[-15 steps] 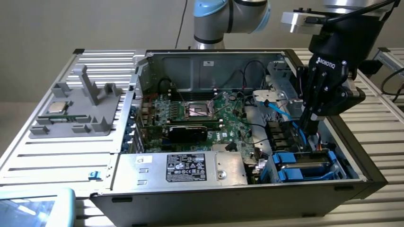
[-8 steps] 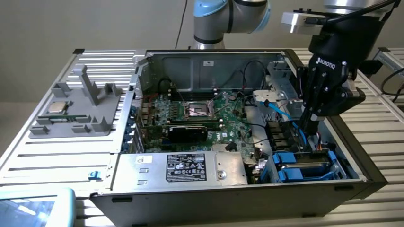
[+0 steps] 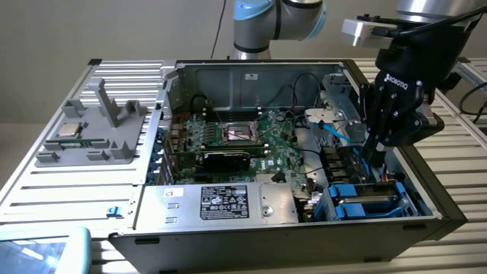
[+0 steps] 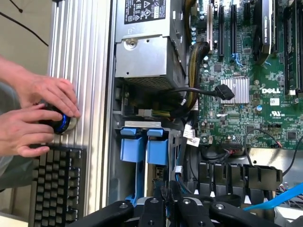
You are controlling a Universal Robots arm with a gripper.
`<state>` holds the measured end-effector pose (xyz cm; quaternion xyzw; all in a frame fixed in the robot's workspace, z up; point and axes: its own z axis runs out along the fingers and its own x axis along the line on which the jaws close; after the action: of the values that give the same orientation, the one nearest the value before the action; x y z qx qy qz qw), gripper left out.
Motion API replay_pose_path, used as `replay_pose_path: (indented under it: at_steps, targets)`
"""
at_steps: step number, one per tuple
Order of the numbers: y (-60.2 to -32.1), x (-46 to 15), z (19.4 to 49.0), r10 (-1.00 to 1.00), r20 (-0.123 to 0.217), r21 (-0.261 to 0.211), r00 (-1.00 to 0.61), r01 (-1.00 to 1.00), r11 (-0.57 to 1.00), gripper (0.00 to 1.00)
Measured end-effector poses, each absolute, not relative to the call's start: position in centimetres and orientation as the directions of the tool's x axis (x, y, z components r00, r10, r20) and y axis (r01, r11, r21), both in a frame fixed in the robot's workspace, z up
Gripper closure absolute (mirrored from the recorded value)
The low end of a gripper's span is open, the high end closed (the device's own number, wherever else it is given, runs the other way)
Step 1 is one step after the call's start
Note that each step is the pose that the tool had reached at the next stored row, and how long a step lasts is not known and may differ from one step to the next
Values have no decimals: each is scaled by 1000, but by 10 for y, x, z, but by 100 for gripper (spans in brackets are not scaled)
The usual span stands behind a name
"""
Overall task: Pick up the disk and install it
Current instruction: 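Insert the second disk wire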
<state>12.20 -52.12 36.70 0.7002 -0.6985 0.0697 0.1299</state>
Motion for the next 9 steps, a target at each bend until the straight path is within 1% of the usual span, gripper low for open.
replay_pose_path:
  at_steps: [6,9]
  targets:
    - [-533,119,367,-964,266,85,14,-996,8,84]
    - [-539,118,365,-968,250,85,15,-996,7,84]
